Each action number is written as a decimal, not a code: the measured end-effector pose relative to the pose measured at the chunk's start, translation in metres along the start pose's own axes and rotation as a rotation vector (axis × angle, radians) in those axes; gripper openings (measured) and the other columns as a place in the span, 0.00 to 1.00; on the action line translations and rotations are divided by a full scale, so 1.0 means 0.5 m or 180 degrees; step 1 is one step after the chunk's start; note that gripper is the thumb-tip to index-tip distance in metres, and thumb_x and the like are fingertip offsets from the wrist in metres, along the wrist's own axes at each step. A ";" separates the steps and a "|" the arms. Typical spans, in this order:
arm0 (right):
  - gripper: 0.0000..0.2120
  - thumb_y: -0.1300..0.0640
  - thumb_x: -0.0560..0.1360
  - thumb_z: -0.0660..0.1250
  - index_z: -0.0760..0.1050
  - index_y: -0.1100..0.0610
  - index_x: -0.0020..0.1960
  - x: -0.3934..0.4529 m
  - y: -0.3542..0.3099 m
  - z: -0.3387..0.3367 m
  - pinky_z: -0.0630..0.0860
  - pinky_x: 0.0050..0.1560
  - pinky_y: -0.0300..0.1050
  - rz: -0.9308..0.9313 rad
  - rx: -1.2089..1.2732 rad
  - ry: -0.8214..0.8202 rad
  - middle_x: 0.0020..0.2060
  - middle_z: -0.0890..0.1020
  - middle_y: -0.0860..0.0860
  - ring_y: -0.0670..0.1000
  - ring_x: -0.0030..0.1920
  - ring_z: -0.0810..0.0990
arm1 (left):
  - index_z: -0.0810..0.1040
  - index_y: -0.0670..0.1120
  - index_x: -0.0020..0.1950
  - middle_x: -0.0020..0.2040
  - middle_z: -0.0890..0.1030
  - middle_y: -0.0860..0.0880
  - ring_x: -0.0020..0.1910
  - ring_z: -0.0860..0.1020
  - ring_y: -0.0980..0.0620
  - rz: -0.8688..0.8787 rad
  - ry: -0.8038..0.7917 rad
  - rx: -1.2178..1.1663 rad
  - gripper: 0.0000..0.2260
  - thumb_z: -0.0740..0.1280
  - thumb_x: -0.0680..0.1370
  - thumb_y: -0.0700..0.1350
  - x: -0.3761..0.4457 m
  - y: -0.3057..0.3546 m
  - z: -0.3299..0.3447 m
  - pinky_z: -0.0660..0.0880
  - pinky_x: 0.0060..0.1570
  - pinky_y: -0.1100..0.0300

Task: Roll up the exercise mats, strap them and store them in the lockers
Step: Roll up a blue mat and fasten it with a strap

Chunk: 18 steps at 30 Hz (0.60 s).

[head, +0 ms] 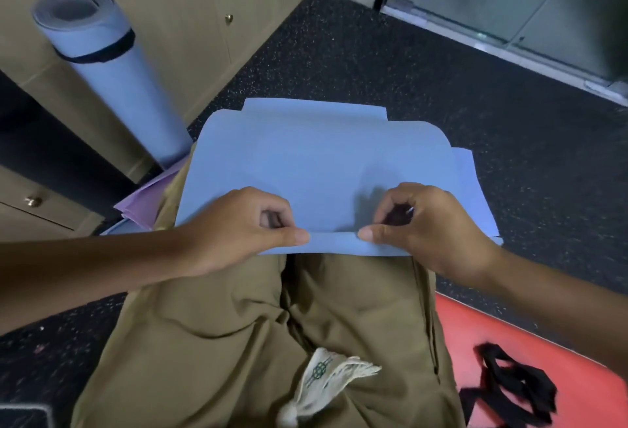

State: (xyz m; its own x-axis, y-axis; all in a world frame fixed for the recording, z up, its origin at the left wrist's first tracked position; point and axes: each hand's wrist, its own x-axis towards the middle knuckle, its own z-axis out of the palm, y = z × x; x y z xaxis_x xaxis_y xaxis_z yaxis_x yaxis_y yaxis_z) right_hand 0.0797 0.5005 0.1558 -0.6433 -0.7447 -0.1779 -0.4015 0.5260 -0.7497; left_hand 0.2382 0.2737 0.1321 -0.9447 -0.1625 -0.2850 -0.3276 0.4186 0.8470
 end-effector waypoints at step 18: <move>0.18 0.47 0.72 0.79 0.83 0.62 0.47 0.040 0.091 0.017 0.72 0.48 0.53 -0.2590 -0.1202 0.0260 0.42 0.82 0.52 0.58 0.42 0.77 | 0.82 0.51 0.39 0.41 0.80 0.50 0.36 0.77 0.47 0.0717 0.0123 -0.0058 0.07 0.78 0.71 0.50 0.046 -0.026 -0.015 0.74 0.37 0.55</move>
State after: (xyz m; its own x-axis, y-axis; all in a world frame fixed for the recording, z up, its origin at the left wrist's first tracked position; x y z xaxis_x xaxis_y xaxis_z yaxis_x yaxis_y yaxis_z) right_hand 0.0541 0.5063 0.1126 -0.1051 -0.9218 0.3731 -0.9313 -0.0404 -0.3621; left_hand 0.2212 0.2576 0.1178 -0.9924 -0.1010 -0.0705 -0.1076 0.4320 0.8954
